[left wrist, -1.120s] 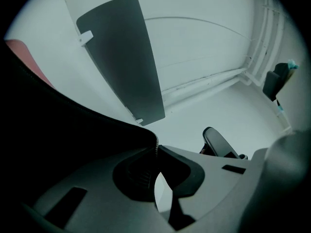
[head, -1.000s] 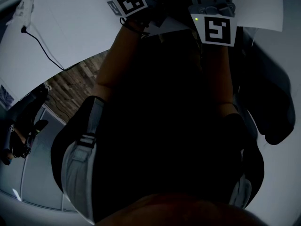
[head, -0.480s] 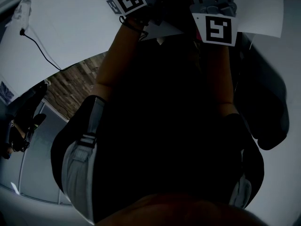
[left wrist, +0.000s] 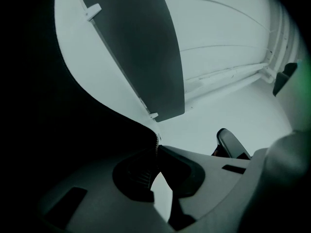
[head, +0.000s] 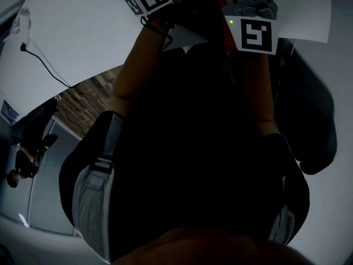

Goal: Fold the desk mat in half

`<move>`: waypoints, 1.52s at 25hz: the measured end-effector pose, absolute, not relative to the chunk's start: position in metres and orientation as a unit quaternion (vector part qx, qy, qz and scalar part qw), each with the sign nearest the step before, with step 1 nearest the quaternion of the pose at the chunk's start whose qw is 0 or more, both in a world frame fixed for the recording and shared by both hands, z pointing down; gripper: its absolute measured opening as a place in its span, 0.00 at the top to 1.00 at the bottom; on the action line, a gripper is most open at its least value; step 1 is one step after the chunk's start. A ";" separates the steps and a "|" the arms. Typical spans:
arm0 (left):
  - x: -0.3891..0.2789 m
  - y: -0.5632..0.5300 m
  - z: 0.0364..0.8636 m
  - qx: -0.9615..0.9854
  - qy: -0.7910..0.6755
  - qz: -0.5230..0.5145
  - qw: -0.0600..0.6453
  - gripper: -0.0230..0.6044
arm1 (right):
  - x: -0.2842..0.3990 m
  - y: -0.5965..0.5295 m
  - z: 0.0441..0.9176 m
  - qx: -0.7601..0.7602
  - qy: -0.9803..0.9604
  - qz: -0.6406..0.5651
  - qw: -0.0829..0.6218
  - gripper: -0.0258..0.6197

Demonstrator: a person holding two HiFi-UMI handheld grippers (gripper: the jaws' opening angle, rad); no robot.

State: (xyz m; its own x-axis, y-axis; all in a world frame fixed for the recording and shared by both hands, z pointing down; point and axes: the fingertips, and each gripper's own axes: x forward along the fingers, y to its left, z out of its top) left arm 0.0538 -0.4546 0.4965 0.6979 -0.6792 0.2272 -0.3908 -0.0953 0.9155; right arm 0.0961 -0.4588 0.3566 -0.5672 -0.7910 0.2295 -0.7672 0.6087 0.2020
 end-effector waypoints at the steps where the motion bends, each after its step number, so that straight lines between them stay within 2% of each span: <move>1: 0.056 -0.457 0.500 0.725 -0.369 -0.127 0.568 0.92 | 0.098 -0.460 0.359 0.441 -0.884 -0.038 0.151 0.91; 18: 0.090 -0.489 0.532 0.693 -0.402 -0.119 0.587 0.91 | 0.128 -0.478 0.388 0.434 -0.885 -0.010 0.166 0.91; 21: 0.091 -0.491 0.531 0.696 -0.404 -0.121 0.581 0.83 | 0.128 -0.479 0.392 0.436 -0.884 -0.002 0.166 0.91; 25: 0.090 -0.492 0.531 0.700 -0.411 -0.114 0.573 0.81 | 0.128 -0.480 0.394 0.436 -0.884 -0.001 0.166 0.91; 28: 0.091 -0.495 0.525 0.706 -0.409 -0.120 0.566 0.73 | 0.128 -0.481 0.395 0.435 -0.885 -0.001 0.166 0.91; 38: 0.091 -0.503 0.512 0.716 -0.409 -0.130 0.550 0.73 | 0.131 -0.483 0.394 0.433 -0.886 -0.003 0.166 0.91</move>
